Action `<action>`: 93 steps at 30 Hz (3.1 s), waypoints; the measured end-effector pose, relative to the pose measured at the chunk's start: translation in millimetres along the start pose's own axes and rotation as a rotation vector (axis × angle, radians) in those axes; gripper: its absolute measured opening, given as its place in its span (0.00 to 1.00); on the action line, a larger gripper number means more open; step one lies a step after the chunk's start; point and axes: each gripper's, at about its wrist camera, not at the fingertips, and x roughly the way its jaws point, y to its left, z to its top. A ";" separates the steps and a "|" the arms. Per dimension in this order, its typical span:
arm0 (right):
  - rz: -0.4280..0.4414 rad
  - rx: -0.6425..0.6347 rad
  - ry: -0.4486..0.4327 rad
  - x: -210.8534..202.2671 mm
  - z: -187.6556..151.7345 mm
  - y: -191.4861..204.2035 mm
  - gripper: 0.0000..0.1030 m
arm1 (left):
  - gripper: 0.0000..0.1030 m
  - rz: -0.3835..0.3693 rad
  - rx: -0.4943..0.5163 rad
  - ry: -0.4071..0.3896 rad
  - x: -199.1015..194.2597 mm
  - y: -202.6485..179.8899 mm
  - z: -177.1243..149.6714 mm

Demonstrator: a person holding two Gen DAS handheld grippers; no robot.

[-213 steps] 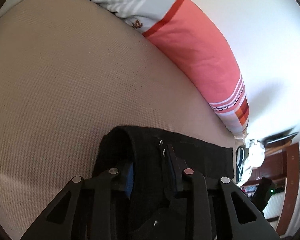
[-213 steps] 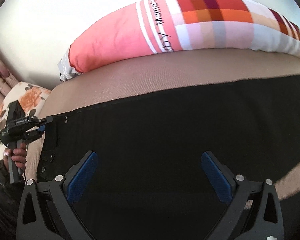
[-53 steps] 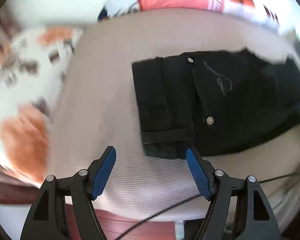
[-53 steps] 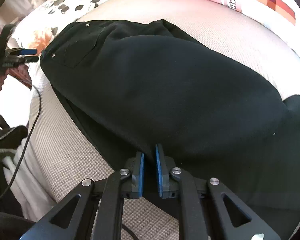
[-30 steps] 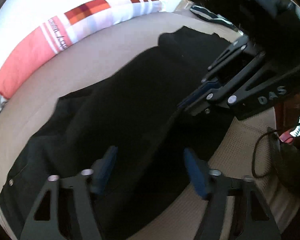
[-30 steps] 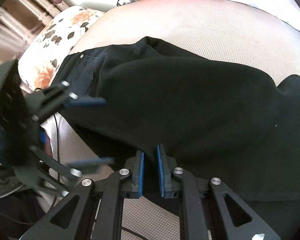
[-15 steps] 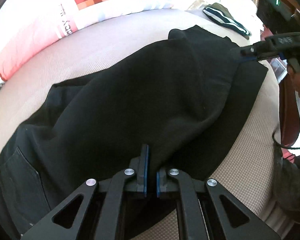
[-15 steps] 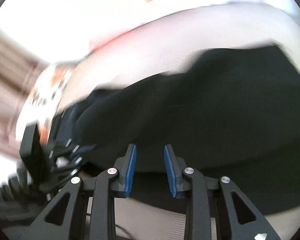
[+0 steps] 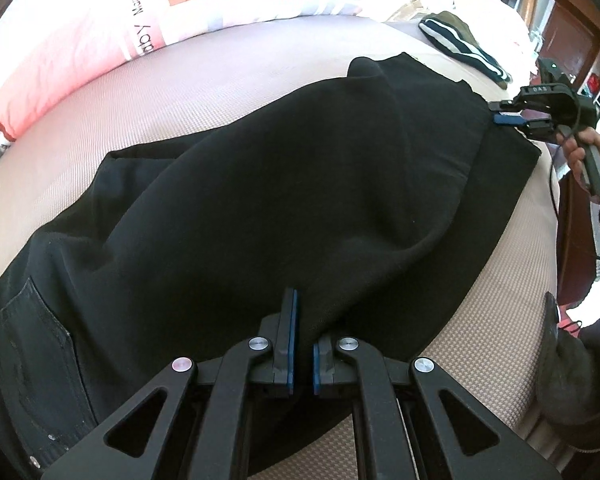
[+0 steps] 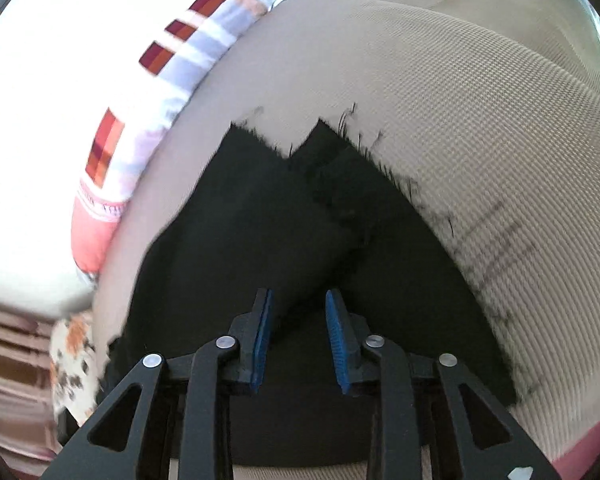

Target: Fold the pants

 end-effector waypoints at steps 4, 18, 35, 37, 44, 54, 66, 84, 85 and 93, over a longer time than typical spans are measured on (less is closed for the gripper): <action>0.013 0.023 -0.018 9.5 16.7 -3.0 0.10 | 0.06 0.006 -0.007 0.008 1.2 -0.3 0.2; -0.209 -0.225 -0.220 -97.1 -15.7 54.2 0.03 | 0.06 0.006 0.080 -0.012 -3.0 -13.1 0.0; -0.288 -0.061 -0.137 -79.8 -46.8 -21.5 0.01 | 0.07 0.019 0.216 0.001 1.4 -23.1 -7.5; -0.241 -0.036 -0.127 -80.0 -46.9 -23.3 0.10 | 0.07 0.017 0.206 0.004 2.2 -23.8 -8.6; -0.106 0.074 -0.140 -79.3 -50.1 -39.2 0.20 | 0.07 0.014 0.184 0.009 3.4 -24.3 -9.3; -0.114 0.037 -0.205 -85.9 -45.3 -20.4 0.02 | 0.07 0.007 0.169 -0.005 -1.7 -23.3 -10.4; -0.294 -0.032 -0.182 -74.4 -60.6 -25.9 0.02 | 0.11 -0.033 0.193 0.028 -1.1 -24.6 -13.6; -0.151 -0.391 -0.050 -37.0 -33.8 138.2 0.30 | 0.67 0.098 -0.347 -0.232 -85.4 113.3 -23.2; -0.112 -0.444 -0.007 -19.3 -36.0 160.9 0.30 | 0.67 0.109 -0.388 -0.246 -87.8 122.6 -26.1; 0.156 -0.791 0.429 130.0 -83.7 314.3 0.30 | 0.67 0.278 -0.582 -0.278 -105.1 178.6 -61.3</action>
